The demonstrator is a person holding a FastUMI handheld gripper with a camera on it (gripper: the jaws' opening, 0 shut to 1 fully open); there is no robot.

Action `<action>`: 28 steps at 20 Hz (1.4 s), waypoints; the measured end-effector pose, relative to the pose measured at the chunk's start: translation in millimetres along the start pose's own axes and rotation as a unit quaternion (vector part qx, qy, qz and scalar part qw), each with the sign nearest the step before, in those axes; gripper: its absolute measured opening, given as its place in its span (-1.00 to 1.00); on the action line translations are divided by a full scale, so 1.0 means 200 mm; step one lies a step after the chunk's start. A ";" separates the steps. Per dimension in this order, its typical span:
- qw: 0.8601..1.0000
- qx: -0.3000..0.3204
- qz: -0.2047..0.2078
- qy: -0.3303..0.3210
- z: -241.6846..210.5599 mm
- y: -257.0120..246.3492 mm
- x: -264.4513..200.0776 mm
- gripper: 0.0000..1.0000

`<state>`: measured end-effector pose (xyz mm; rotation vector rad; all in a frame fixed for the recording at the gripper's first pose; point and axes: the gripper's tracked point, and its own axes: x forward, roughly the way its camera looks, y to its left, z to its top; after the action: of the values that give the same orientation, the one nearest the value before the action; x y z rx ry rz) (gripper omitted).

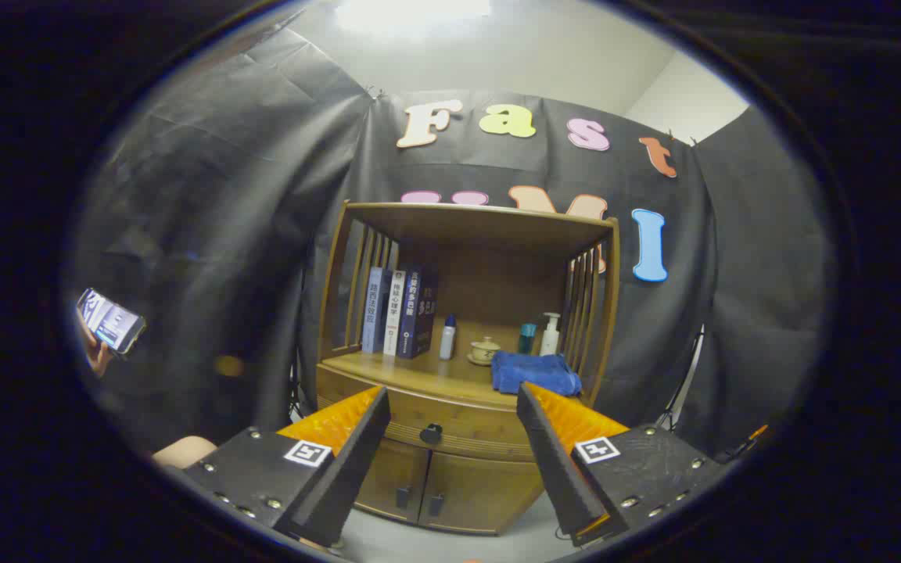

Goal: Pull open the drawer, take out the items inside it, and place them on the countertop above the cabinet.

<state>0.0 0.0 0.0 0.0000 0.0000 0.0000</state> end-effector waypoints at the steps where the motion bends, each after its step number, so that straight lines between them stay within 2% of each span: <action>1: 1.000 -0.001 -0.001 0.001 -0.01 0.00 0.00 0.95; 7: 1.000 0.004 -0.001 0.016 -0.11 0.03 0.08 0.95; 18: 0.999 -0.001 0.038 0.031 -0.43 0.21 0.49 0.96; 24: 0.999 -0.004 0.018 0.052 -0.67 0.23 0.81 0.95; 28: 0.996 0.012 -0.007 0.089 -0.90 0.21 1.00 0.96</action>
<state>199.3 41.2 -180.6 0.0250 0.1787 -0.0132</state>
